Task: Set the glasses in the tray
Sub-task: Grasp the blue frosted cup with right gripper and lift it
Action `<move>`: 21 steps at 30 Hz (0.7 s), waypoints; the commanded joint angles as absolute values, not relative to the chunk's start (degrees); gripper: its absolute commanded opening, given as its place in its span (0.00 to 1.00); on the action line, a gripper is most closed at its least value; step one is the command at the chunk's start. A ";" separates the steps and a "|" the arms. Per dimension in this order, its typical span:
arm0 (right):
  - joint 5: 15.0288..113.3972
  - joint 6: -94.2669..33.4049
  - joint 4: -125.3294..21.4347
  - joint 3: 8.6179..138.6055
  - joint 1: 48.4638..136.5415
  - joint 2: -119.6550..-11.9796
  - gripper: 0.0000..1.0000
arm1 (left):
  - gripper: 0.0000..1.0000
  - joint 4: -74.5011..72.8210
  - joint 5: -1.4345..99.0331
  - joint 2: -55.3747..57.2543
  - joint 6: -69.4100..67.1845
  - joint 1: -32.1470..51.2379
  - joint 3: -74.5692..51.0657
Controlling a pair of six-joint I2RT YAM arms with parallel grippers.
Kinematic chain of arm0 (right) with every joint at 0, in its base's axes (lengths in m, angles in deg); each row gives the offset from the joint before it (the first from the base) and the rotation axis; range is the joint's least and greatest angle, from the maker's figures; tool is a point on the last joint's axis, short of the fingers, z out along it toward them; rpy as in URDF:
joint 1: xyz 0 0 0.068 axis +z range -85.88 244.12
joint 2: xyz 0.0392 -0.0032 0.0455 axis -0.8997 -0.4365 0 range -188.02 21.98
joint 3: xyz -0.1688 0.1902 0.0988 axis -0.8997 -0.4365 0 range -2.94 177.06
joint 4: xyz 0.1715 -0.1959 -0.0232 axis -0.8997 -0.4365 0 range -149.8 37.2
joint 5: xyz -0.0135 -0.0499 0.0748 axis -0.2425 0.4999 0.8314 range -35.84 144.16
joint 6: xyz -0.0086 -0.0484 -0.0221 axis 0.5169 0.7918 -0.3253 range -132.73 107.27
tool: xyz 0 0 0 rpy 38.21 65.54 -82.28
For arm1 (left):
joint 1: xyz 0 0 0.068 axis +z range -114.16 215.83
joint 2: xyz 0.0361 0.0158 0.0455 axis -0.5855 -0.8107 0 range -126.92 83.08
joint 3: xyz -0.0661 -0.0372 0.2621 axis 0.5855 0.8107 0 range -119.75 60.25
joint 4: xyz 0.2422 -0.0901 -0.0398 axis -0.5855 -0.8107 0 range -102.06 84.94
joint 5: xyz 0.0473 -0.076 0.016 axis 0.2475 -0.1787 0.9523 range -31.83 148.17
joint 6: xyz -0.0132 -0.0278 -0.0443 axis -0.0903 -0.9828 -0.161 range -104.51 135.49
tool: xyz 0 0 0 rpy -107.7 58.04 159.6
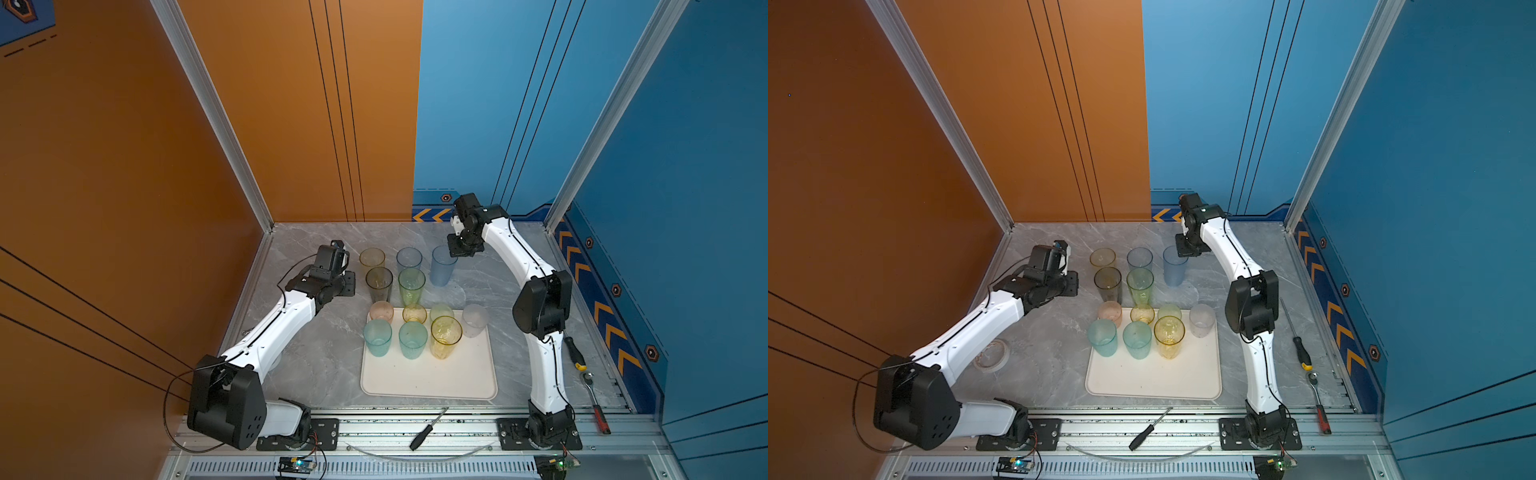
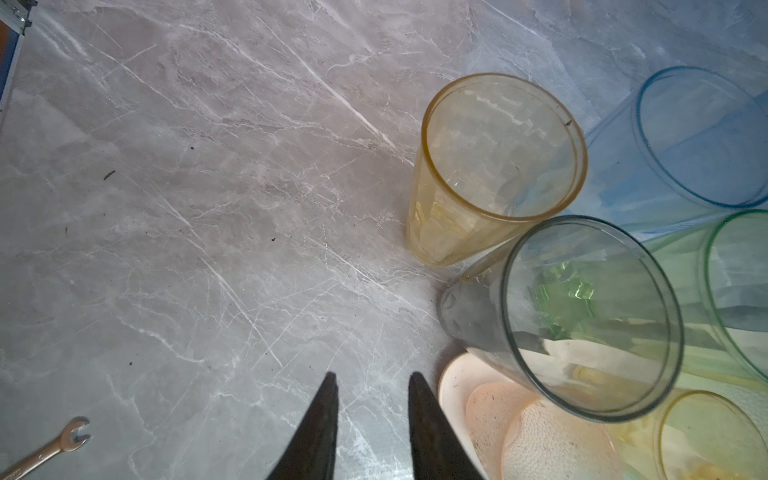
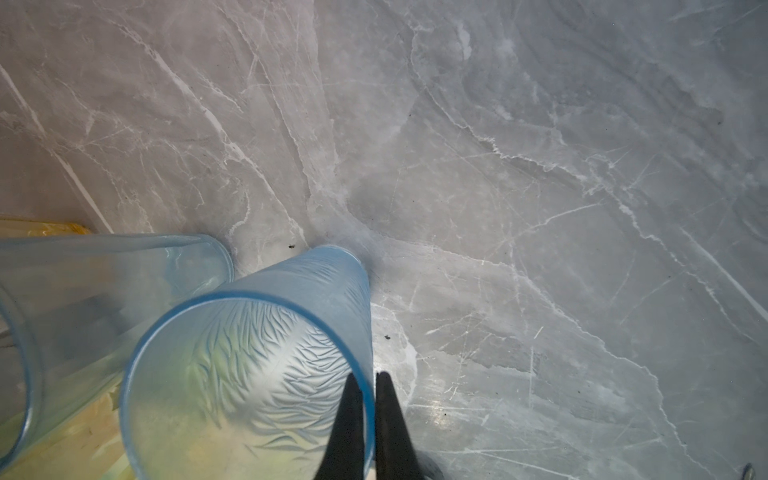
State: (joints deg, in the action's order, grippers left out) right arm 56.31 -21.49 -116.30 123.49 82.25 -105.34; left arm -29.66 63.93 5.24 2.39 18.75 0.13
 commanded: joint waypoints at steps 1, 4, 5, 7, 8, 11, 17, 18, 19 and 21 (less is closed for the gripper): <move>53.20 -21.25 -116.59 122.13 82.69 -102.86 0.00 | 0.31 -29.93 62.93 6.60 2.59 19.31 0.83; 52.41 -21.53 -113.38 118.00 82.50 -99.10 0.00 | 0.31 -29.93 62.74 6.62 2.51 19.34 1.63; 52.55 -21.61 -112.12 116.32 82.41 -97.54 0.00 | 0.31 -29.92 62.74 6.53 2.48 19.32 2.62; 52.97 -22.09 -109.58 113.03 82.24 -93.77 0.00 | 0.31 -29.85 62.66 6.58 2.40 19.31 2.94; 53.30 -22.22 -108.34 111.30 82.07 -91.95 0.00 | 0.31 -29.91 62.71 6.62 2.40 19.28 3.11; 53.06 -23.15 -104.42 106.21 81.57 -85.92 0.00 | 0.31 -29.93 62.76 6.70 2.40 19.27 3.46; 51.78 -24.68 -98.04 93.95 80.80 -69.17 0.00 | 0.31 -29.68 62.65 6.74 2.31 19.27 3.89; 51.27 -24.77 -97.82 92.27 80.80 -66.36 0.00 | 0.31 -29.52 62.58 6.79 2.40 19.31 3.89; 50.84 -24.77 -97.81 90.20 80.81 -62.82 0.00 | 0.31 -29.36 62.44 6.72 2.40 19.38 3.91; 50.53 -24.97 -98.24 86.34 80.67 -55.76 0.00 | 0.31 -29.07 62.07 6.62 2.46 19.55 3.91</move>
